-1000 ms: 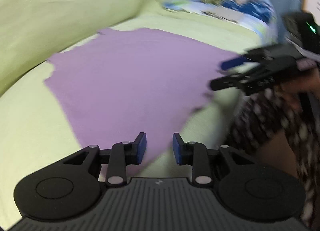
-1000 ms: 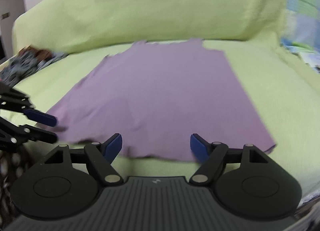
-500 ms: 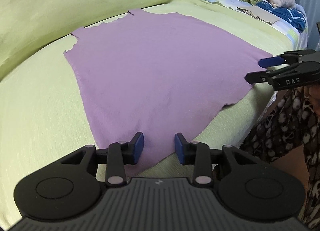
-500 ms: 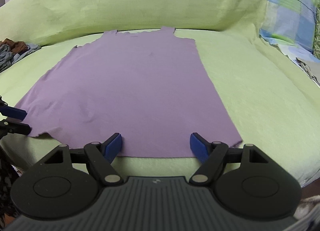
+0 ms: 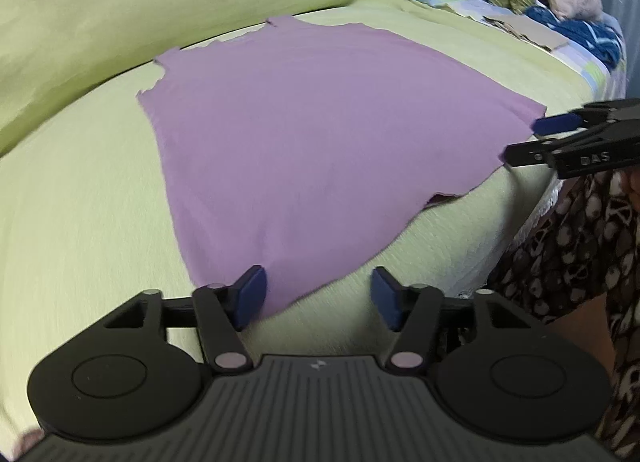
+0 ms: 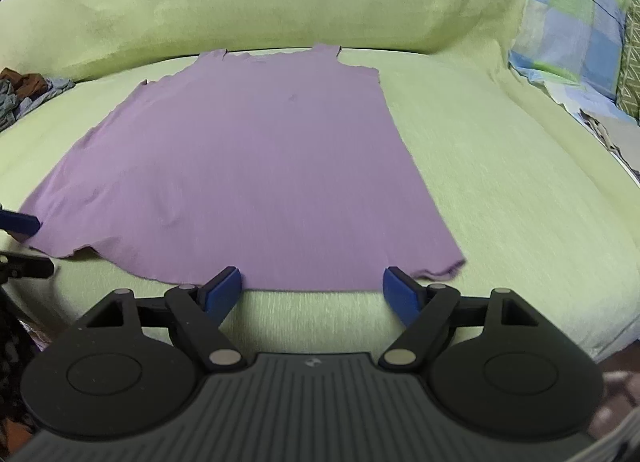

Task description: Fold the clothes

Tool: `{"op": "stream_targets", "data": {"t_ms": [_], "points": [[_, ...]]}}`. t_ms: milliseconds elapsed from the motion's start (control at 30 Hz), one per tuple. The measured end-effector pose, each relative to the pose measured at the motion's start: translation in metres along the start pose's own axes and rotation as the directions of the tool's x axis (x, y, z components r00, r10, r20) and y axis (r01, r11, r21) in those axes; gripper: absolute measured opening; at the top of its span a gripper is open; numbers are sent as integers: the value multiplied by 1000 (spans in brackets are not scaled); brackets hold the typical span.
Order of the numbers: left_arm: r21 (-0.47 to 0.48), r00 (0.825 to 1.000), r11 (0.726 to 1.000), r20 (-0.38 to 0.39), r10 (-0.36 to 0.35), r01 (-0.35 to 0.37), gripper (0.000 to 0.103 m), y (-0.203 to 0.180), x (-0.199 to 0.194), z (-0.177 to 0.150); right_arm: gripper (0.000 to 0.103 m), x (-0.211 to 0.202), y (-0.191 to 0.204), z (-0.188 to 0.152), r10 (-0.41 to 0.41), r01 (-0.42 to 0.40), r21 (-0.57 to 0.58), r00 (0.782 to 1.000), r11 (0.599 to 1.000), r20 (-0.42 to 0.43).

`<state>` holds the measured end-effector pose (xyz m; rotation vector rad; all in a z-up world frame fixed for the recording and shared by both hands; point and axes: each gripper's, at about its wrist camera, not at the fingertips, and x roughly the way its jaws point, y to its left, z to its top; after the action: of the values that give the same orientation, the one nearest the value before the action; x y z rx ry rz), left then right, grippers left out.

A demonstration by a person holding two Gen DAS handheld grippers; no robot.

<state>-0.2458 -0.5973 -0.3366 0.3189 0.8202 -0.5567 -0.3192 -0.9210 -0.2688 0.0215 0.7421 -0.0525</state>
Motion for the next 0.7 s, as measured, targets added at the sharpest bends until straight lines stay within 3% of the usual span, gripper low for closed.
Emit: {"op": "stream_targets", "data": {"t_ms": [67, 267, 367, 500, 700], "points": [[-28, 999, 999, 10, 30, -30, 77, -1, -8, -6, 90, -14, -6, -2, -19, 19, 1, 1000, 1000, 16], [-123, 992, 986, 41, 121, -115, 95, -3, -33, -22, 99, -44, -17, -8, -55, 56, -15, 998, 998, 18], [-169, 989, 976, 39, 144, -135, 96, -4, -39, -27, 101, -53, -19, -12, -39, 40, -24, 999, 999, 16], [-160, 985, 974, 32, 167, -160, 96, -12, -38, -33, 101, -59, -20, -21, -12, 13, -40, 999, 999, 32], [-185, 989, 973, 26, 143, -136, 96, -16, -36, -35, 101, -56, -20, -22, 5, -3, -46, 999, 999, 36]]}}
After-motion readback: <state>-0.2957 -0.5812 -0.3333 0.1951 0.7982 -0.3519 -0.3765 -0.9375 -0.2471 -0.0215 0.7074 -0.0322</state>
